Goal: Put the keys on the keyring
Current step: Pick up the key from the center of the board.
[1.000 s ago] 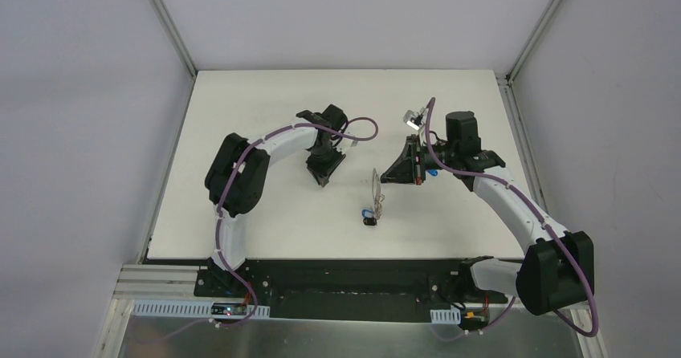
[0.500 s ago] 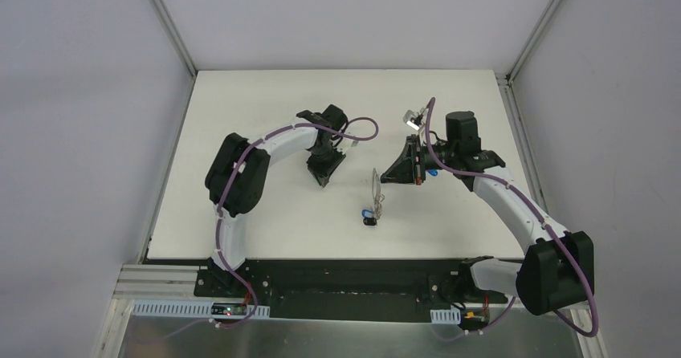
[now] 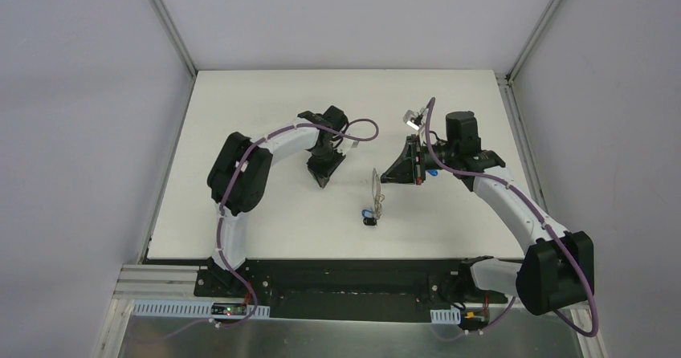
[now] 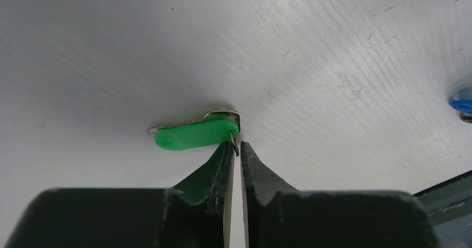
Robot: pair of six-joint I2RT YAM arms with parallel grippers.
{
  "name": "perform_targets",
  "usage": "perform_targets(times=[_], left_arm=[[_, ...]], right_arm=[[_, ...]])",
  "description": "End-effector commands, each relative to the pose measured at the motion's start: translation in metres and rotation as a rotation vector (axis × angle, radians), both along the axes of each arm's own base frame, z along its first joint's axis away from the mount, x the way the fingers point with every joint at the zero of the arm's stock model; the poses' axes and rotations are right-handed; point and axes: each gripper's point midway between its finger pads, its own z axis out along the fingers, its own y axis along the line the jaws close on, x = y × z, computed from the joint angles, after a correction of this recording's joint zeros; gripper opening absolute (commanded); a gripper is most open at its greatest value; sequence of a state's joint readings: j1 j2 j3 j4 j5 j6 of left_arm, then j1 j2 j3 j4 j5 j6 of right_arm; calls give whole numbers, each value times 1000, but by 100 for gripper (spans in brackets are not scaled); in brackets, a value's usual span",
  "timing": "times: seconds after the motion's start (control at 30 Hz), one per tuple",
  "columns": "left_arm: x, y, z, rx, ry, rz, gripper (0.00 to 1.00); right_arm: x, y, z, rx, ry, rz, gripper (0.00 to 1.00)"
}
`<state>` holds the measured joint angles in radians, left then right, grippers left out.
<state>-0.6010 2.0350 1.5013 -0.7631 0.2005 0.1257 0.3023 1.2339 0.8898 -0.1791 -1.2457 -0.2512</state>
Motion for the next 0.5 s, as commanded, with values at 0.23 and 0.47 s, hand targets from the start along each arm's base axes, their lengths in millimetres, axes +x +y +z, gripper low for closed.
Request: perform_targets(times=[0.23, 0.47], left_arm=[[8, -3, 23, -26, -50, -4, 5], [10, -3, 37, -43, -81, -28, 0]], right_arm=[[-2, 0, 13, 40, -60, 29, 0], [-3, 0, 13, 41, -60, 29, 0]])
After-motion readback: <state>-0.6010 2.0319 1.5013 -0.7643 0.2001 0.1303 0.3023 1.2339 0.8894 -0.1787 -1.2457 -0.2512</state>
